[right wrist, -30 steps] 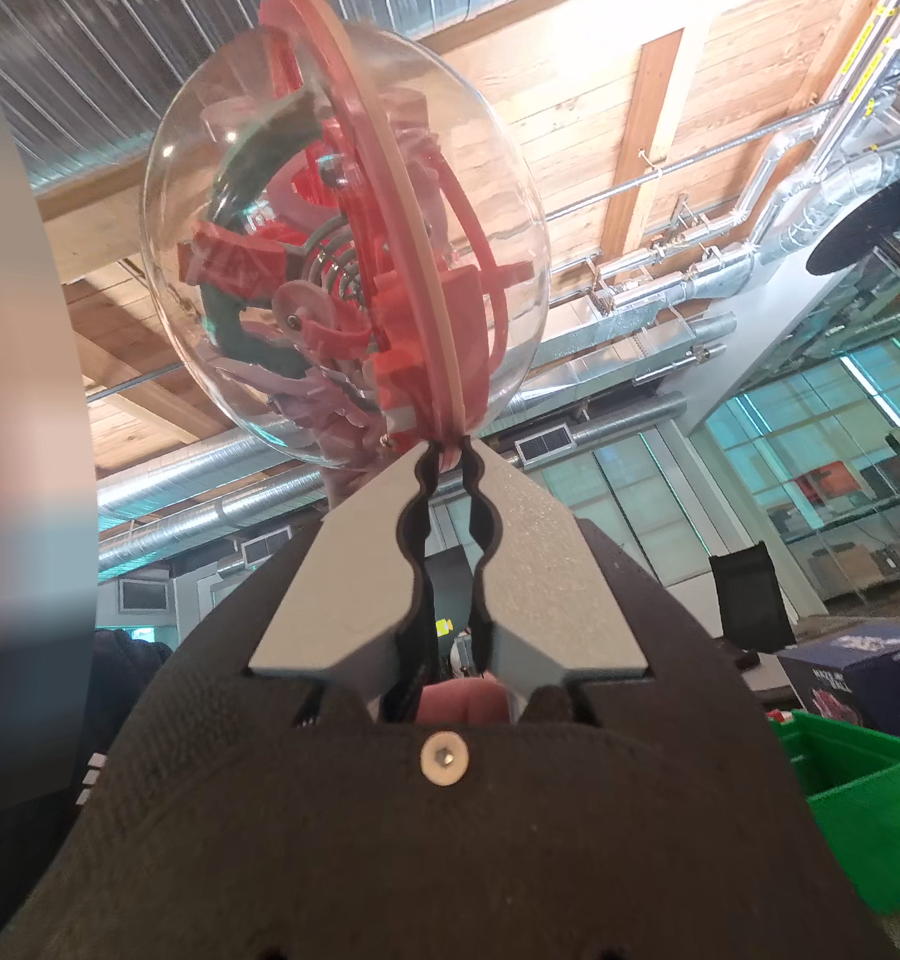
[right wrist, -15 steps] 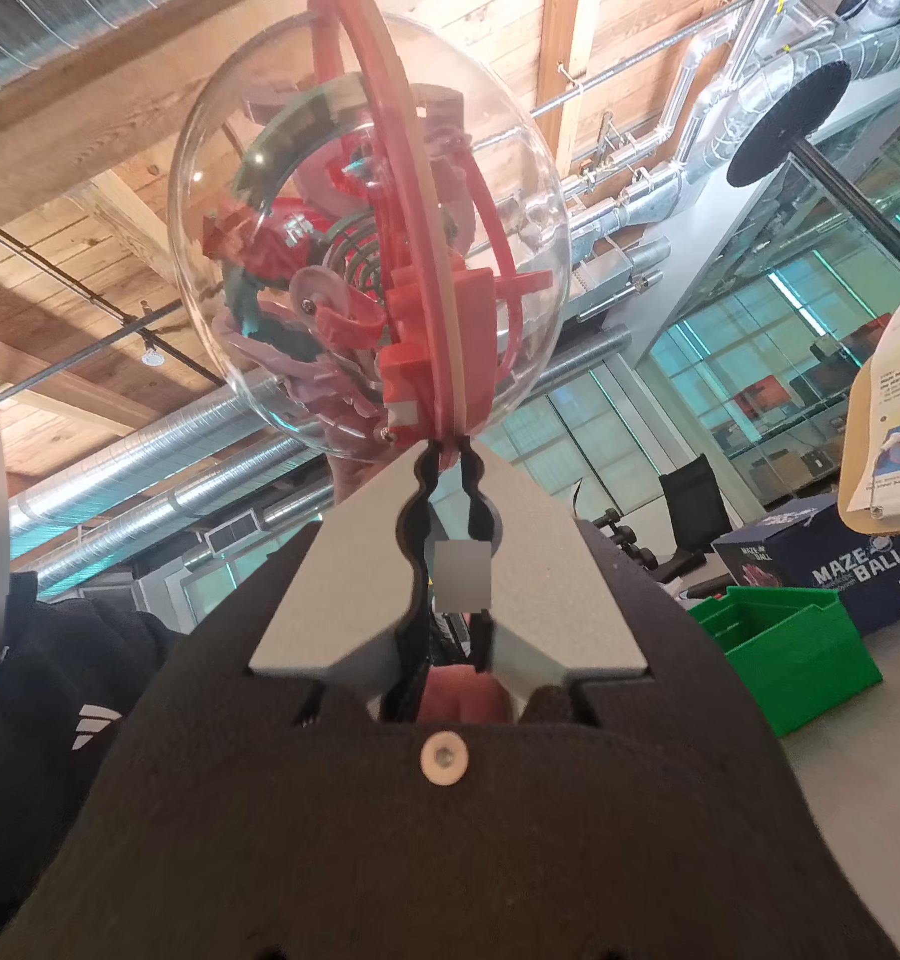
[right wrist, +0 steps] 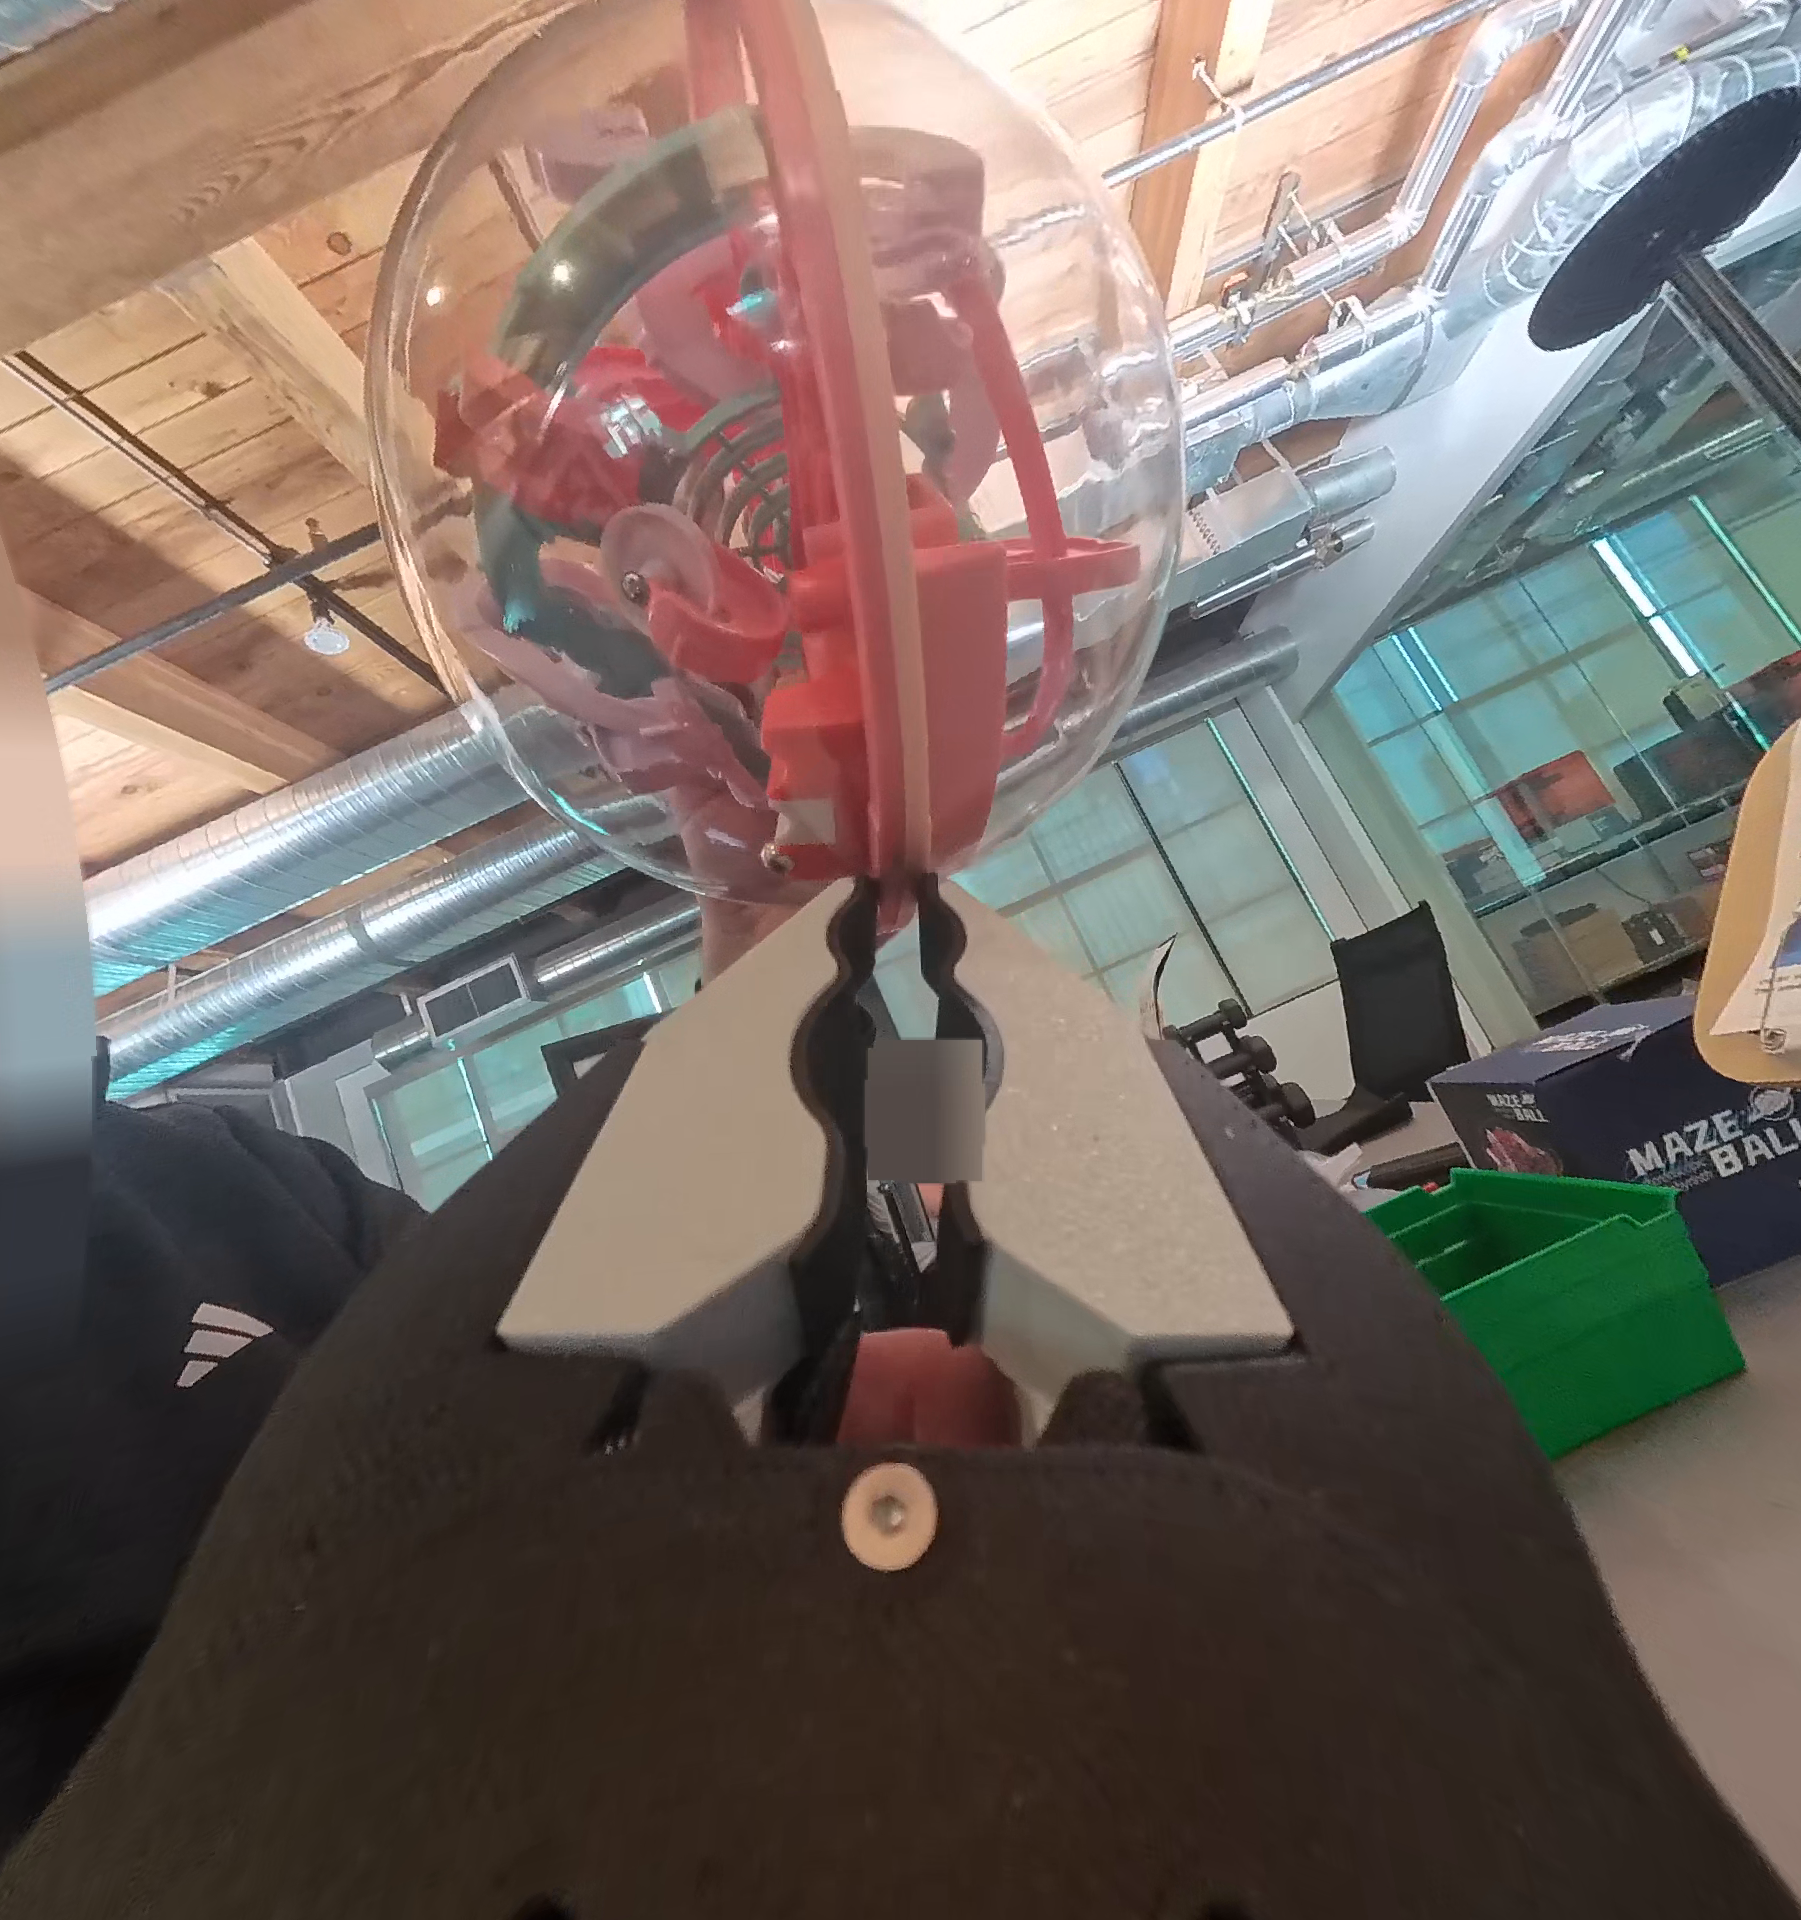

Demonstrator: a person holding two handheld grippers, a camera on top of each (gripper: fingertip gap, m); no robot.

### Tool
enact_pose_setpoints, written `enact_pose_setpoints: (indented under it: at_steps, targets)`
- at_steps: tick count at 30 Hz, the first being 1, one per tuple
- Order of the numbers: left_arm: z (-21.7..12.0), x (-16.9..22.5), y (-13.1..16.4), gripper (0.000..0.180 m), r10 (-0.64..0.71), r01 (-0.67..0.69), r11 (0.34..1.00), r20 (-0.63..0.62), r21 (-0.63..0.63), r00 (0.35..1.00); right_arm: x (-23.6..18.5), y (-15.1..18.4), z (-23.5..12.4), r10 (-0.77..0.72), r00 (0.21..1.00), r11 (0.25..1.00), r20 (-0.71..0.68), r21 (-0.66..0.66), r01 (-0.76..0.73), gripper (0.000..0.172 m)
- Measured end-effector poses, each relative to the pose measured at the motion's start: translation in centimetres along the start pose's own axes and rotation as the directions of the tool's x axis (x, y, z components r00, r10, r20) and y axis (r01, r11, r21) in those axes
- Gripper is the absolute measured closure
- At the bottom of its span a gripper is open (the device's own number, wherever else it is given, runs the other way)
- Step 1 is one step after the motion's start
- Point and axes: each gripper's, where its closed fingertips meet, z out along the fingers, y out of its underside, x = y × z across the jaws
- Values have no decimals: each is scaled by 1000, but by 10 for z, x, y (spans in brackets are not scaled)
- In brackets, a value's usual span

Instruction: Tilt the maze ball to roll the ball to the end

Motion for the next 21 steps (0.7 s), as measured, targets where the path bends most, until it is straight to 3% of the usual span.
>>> enact_pose_setpoints:
  at_steps: [6,9,12,14,17,19,20,21]
  targets:
    - [9,6,-3,159,25,-25,999,-18,-36,1000,3,5,0,-3,1000,1000,-3,-19,3,166]
    - [15,4,8,165,5,-9,993,-38,-114,999,4,7,0,-21,1000,999,-3,-35,21,166]
    - [27,-12,46,180,-103,87,970,-60,-229,993,12,15,2,-103,995,989,-12,-106,101,167]
    - [40,-19,96,180,-224,179,925,-101,-334,969,18,25,6,-144,990,975,2,-170,142,172]
    - [42,-16,158,180,-295,233,890,-106,-392,949,17,37,5,-191,981,952,14,-240,189,172]
    - [29,-26,180,180,-271,218,893,-86,-393,959,23,53,-18,-201,979,925,-13,-330,186,172]
    - [23,-36,190,180,-259,217,895,-60,-389,964,24,46,-33,-225,974,914,-20,-351,203,172]
    - [20,-55,200,180,-256,237,891,1,-387,967,35,16,-50,-295,951,910,-88,-330,252,172]
